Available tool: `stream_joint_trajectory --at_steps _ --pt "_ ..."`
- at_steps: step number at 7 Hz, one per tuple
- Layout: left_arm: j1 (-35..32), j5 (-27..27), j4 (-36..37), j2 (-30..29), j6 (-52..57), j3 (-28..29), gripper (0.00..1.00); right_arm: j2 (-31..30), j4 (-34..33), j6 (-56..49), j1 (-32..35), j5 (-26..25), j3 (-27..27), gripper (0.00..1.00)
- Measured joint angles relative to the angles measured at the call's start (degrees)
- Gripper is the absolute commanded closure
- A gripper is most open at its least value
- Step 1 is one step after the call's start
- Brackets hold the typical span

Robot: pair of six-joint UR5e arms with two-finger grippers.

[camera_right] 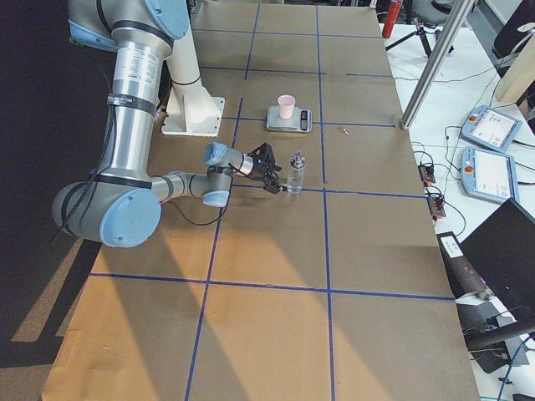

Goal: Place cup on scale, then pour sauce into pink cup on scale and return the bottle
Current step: 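Open the right gripper and withdraw it from the bottle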

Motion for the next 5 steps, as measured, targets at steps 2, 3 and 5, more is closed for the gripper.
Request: stream_joint_trajectory --at_steps 2,3,5 --pt "-0.01 0.0 0.0 0.02 0.0 -0.21 0.0 -6.08 -0.05 1.15 -0.05 5.79 4.61 0.0" --pt "-0.01 0.0 0.0 0.02 0.0 -0.26 0.0 -8.64 -0.17 1.3 -0.04 9.11 6.83 0.0" --pt "-0.01 0.0 0.0 0.01 0.0 -0.28 0.0 -12.15 -1.75 1.36 0.23 15.4 10.93 0.0"
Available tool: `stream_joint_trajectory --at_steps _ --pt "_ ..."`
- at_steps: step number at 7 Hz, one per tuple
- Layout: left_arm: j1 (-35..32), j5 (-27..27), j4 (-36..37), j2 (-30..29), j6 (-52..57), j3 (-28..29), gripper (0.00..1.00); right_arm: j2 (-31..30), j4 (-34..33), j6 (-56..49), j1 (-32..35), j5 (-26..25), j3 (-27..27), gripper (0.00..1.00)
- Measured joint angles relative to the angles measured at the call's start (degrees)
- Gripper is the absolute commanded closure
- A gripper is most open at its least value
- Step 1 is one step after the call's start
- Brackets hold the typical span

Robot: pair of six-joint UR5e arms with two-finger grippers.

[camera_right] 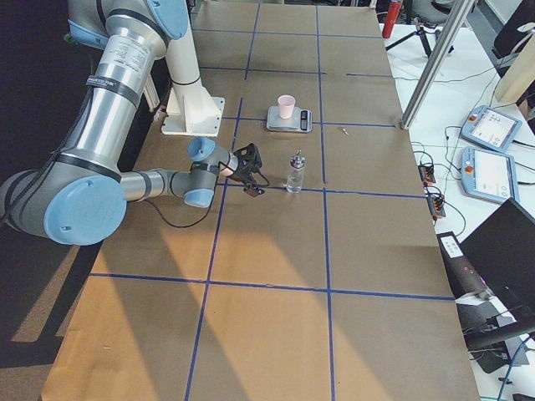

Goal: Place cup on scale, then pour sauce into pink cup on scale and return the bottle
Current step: 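Open the right gripper and withdraw it from the bottle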

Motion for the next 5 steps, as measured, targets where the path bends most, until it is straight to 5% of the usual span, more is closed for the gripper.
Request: stream_joint_trajectory --at_steps 2,5 --pt "0.0 0.04 0.0 0.0 0.0 -0.15 0.0 -1.41 -9.4 -0.03 4.73 8.66 7.21 0.0" --pt "0.0 0.08 0.0 0.0 0.0 -0.71 0.0 0.72 -20.58 -2.38 25.27 35.51 10.34 0.0"
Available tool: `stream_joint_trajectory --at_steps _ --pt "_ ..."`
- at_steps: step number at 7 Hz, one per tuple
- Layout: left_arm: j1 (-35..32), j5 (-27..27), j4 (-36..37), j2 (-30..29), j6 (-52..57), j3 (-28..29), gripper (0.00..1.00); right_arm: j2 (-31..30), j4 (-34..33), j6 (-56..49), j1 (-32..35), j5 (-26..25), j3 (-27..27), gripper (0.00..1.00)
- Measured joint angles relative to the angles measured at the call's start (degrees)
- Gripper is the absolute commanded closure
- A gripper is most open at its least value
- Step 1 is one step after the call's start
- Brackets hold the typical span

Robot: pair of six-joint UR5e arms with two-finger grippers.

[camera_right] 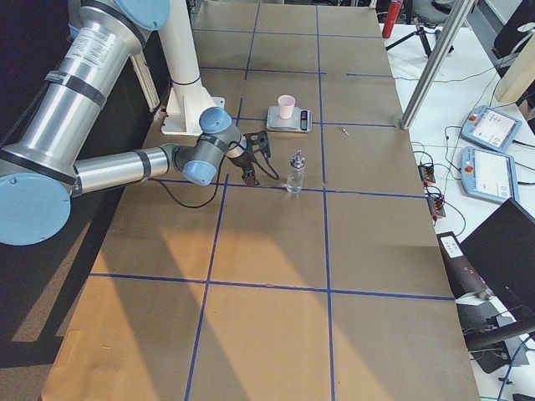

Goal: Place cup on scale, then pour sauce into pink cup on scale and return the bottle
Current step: 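Open the right gripper and withdraw it from the bottle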

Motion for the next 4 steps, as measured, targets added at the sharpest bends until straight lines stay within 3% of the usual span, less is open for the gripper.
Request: stream_joint_trajectory --at_steps 1,3,4 --pt "0.0 0.01 0.0 0.0 0.0 -0.22 0.0 1.87 -3.86 -4.22 6.62 6.64 -0.91 0.0" --pt "0.0 -0.05 0.0 0.0 0.0 -0.34 0.0 11.22 -22.35 -22.18 22.53 19.47 -4.04 0.0" --pt "0.0 -0.07 0.0 0.0 0.0 -0.36 0.0 14.84 -31.82 -32.59 27.95 22.07 -5.48 0.0"
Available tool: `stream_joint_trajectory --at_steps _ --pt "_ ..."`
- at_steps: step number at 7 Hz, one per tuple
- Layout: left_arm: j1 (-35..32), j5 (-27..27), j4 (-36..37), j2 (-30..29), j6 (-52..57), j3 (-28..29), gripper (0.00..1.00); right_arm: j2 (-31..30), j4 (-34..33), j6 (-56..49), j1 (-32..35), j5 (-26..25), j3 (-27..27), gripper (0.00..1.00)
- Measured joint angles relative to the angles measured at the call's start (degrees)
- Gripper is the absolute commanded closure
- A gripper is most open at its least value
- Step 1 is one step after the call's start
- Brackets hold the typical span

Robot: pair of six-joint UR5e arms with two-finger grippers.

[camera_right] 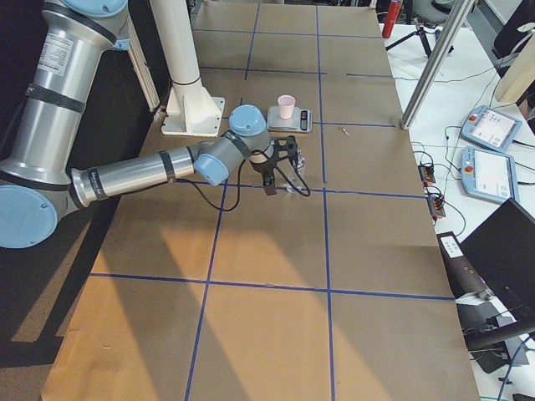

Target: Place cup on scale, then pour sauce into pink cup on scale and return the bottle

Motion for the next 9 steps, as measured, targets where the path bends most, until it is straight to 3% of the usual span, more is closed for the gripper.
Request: stream_joint_trajectory --at_steps 2,4,7,9 --pt "0.0 -0.01 0.0 0.0 0.08 0.01 0.0 5.44 -15.03 -23.43 9.14 1.12 -5.54 0.0" --pt "0.0 -0.01 0.0 0.19 0.22 0.16 0.0 8.19 -24.33 -40.65 16.15 1.15 -13.69 0.0" --pt "-0.07 -0.01 0.11 1.12 0.69 0.89 0.0 7.33 -25.61 -43.83 18.68 -0.5 -21.2 0.0" --pt "-0.17 -0.07 0.3 1.72 0.85 3.06 0.0 10.55 -21.55 -40.7 18.73 -0.47 -27.89 0.0"
